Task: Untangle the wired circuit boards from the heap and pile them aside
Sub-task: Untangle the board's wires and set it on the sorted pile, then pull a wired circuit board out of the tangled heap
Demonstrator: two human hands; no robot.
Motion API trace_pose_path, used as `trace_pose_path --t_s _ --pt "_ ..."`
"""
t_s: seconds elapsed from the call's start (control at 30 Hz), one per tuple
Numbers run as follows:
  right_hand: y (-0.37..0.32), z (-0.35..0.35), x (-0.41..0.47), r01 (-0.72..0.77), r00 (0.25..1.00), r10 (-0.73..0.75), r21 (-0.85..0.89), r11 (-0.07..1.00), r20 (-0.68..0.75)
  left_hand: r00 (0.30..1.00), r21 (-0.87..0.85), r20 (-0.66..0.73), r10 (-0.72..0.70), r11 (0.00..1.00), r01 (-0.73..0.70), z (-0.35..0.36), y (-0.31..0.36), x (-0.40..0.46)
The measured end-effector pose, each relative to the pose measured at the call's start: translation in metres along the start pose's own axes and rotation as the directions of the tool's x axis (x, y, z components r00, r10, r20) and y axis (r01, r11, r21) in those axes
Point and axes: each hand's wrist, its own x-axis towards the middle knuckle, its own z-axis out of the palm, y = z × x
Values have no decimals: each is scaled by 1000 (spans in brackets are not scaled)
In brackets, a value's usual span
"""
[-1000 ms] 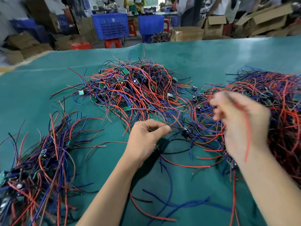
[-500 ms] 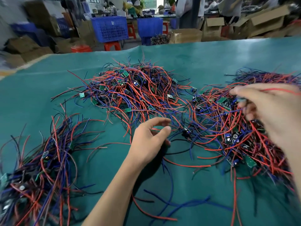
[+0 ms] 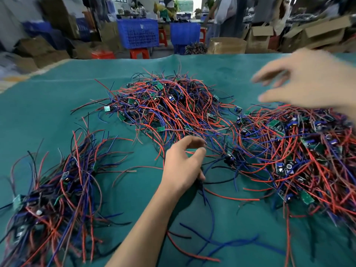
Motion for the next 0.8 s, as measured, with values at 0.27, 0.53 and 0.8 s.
trace_pose_path --t_s 0.27,0.53,0.8 --pt "-70 157 66 91 954 -80 -24 996 288 997 115 79 0 993 -9 3 1 -1" --pt "-62 174 66 107 978 -55 -259 960 201 996 155 88 -15 988 2 2 0 1" --pt "-52 161 53 -23 996 29 -78 997 83 996 174 85 -7 985 -8 2 -1 1"
